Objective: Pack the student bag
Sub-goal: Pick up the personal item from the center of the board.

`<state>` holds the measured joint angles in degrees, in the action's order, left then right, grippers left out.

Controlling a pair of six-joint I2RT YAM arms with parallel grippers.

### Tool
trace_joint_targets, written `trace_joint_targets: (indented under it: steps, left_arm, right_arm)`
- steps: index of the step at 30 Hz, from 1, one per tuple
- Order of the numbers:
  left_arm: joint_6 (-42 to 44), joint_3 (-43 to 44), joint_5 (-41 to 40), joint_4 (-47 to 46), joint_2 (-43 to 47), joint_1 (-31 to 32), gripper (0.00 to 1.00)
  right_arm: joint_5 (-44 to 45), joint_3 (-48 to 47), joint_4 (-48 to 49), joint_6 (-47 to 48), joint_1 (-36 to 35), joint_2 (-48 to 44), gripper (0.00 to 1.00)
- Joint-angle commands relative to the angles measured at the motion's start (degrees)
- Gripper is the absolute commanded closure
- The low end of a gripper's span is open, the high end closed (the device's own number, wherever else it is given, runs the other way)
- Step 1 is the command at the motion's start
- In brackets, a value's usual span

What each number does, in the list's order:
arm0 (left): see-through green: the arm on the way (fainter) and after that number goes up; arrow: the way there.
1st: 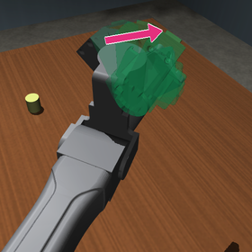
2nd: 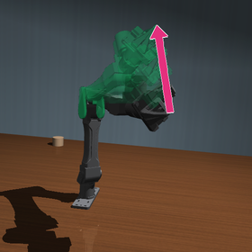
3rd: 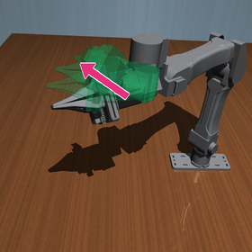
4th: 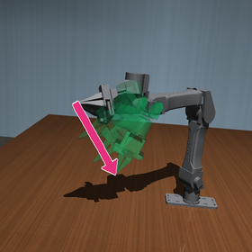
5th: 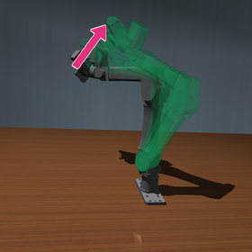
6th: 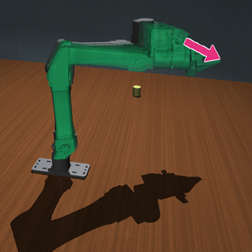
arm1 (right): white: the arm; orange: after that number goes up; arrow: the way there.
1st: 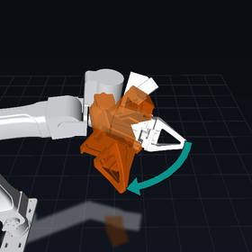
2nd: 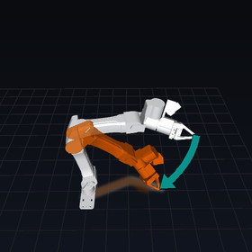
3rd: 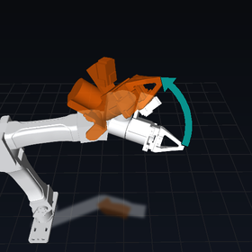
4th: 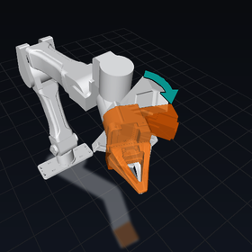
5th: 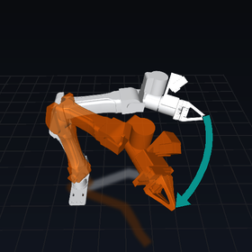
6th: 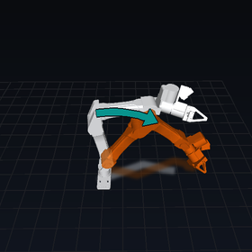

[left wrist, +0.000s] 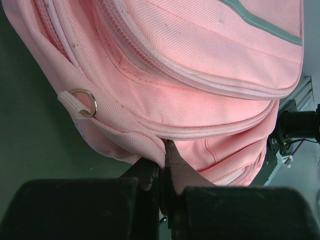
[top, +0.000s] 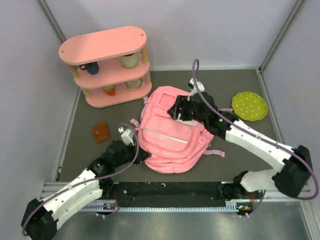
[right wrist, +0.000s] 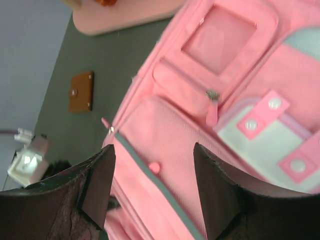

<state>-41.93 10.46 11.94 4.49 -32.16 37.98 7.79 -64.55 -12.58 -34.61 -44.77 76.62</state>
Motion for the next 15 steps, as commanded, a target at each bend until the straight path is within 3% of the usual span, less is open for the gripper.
trace_joint_targets:
  steps: [1, 6, 8, 10, 11, 13, 15]
  left_arm:
    - [-3.94, 2.81, 2.30, -14.76, -3.78, 1.66, 1.00]
    - [-9.48, 2.55, -2.80, -23.02, -11.42, 5.17, 1.00]
    - [-9.40, 5.34, -5.78, -22.52, -15.45, 7.89, 0.92]
    - [-9.13, 7.20, -7.63, -18.76, -16.79, 8.69, 0.74]
    - [-9.13, 8.08, -8.60, -17.25, -15.84, 8.61, 0.56]
    - [-8.09, 8.61, -11.40, -10.70, -12.68, 8.61, 0.38]
    - [-6.59, 10.45, -15.80, -2.69, -5.83, 8.61, 0.01]
  right_arm:
    - [-5.08, 9.08, -3.76, -1.76, 0.39, -8.66, 0.37]
    - [-1.82, 19.46, -4.91, -6.34, 0.56, -18.25, 0.38]
    - [-0.68, 20.87, -6.92, -6.70, 0.56, -20.72, 0.38]
    - [0.73, 20.96, -9.81, -7.14, 0.65, -21.94, 0.38]
    - [0.73, 20.61, -10.18, -6.79, 0.57, -22.39, 0.38]
    - [0.65, 20.26, -10.71, -6.61, 0.65, -23.70, 0.37]
    - [0.21, 19.73, -10.80, -6.96, 0.65, -24.50, 0.37]
